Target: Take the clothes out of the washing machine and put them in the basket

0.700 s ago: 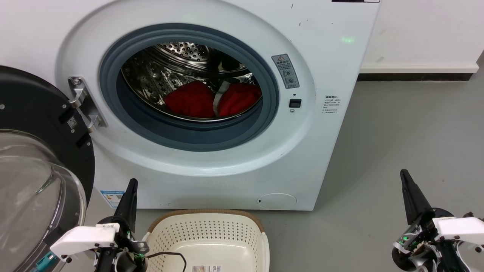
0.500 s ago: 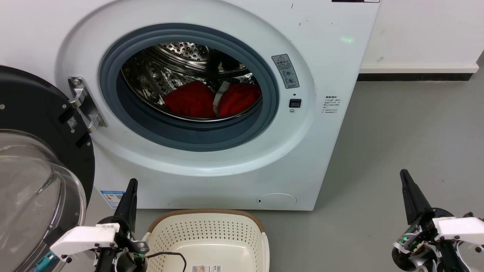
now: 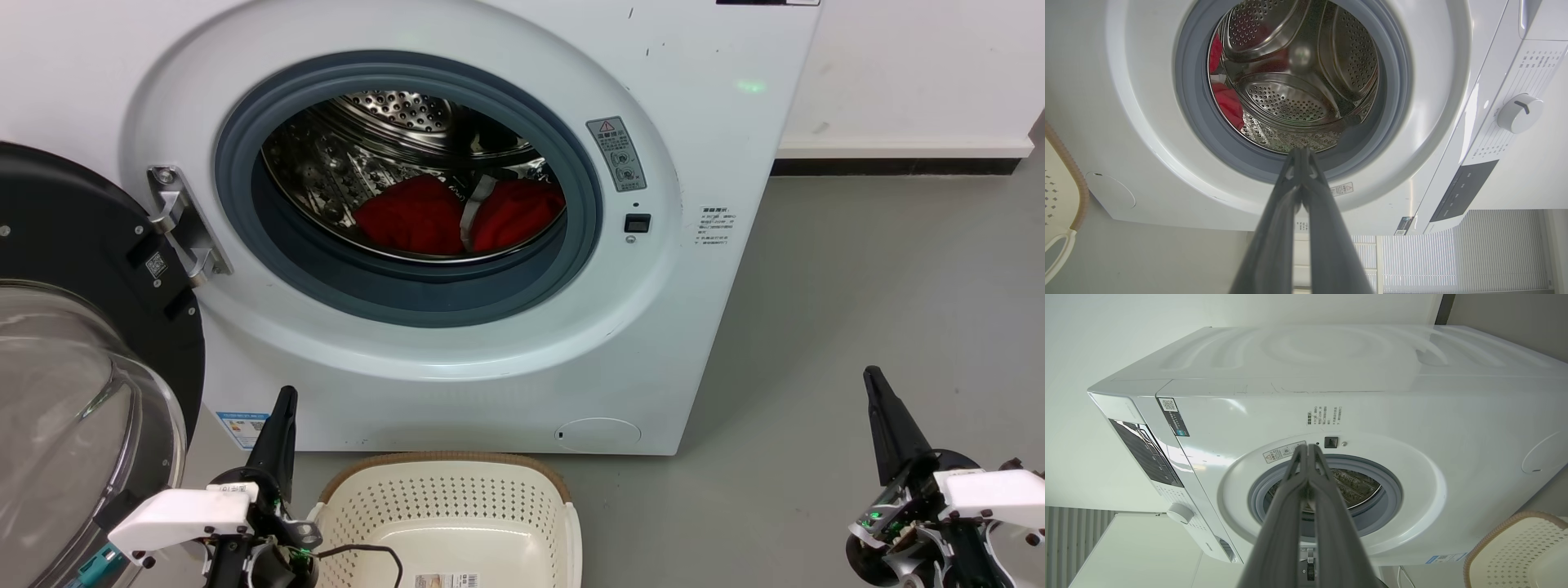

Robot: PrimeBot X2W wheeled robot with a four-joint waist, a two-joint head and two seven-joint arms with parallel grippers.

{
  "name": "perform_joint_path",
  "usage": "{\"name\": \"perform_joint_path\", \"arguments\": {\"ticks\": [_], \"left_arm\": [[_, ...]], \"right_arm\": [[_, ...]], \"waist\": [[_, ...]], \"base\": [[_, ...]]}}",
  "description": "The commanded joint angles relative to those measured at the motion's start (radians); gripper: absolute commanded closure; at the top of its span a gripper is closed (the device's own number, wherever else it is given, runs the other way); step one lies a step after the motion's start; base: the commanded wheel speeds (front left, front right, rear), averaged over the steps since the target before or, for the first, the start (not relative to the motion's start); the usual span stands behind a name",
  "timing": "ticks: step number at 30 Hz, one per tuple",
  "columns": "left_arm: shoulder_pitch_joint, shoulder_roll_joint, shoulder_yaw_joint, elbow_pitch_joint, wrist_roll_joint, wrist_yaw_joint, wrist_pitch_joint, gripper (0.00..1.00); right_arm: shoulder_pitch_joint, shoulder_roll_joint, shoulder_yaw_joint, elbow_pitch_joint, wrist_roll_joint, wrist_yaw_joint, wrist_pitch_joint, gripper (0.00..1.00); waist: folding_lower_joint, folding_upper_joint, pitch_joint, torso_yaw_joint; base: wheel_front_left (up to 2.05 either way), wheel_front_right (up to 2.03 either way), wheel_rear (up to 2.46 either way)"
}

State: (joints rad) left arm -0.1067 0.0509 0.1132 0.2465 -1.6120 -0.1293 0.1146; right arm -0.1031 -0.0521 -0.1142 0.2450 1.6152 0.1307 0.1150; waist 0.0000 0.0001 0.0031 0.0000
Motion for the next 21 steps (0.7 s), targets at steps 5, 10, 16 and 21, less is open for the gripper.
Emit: {"name": "perform_joint_path", "arguments": {"ticks": [5, 10, 16, 21], "left_arm": [[-0.006, -0.002, 0.002, -0.001, -0.002, -0.004, 0.002, 1.0], [-0.006, -0.002, 0.002, -0.001, -0.002, -0.004, 0.002, 1.0], [-0.006, -0.002, 0.002, -0.001, -0.002, -0.004, 0.002, 1.0], [0.024, -0.003, -0.004, 0.027, 0.001, 0.001, -0.004, 0.0]], "right_arm": [[-0.012, 0.003, 0.001, 0.001, -0.005, 0.0, 0.001, 1.0], [-0.012, 0.003, 0.001, 0.001, -0.005, 0.0, 0.001, 1.0], [-0.012, 0.003, 0.001, 0.001, -0.005, 0.0, 0.001, 1.0], [0.024, 0.001, 0.002, 0.025, -0.001, 0.0, -0.002, 0.0]], "waist": [[0.0, -0.0001, 0.0, 0.0], [0.0, -0.0001, 0.0, 0.0], [0.0, -0.0001, 0.0, 0.0], [0.0, -0.0001, 0.0, 0.0]], "base": [[0.0, 0.0, 0.0], [0.0, 0.0, 0.0], [0.0, 0.0, 0.0], [0.0, 0.0, 0.0]]}}
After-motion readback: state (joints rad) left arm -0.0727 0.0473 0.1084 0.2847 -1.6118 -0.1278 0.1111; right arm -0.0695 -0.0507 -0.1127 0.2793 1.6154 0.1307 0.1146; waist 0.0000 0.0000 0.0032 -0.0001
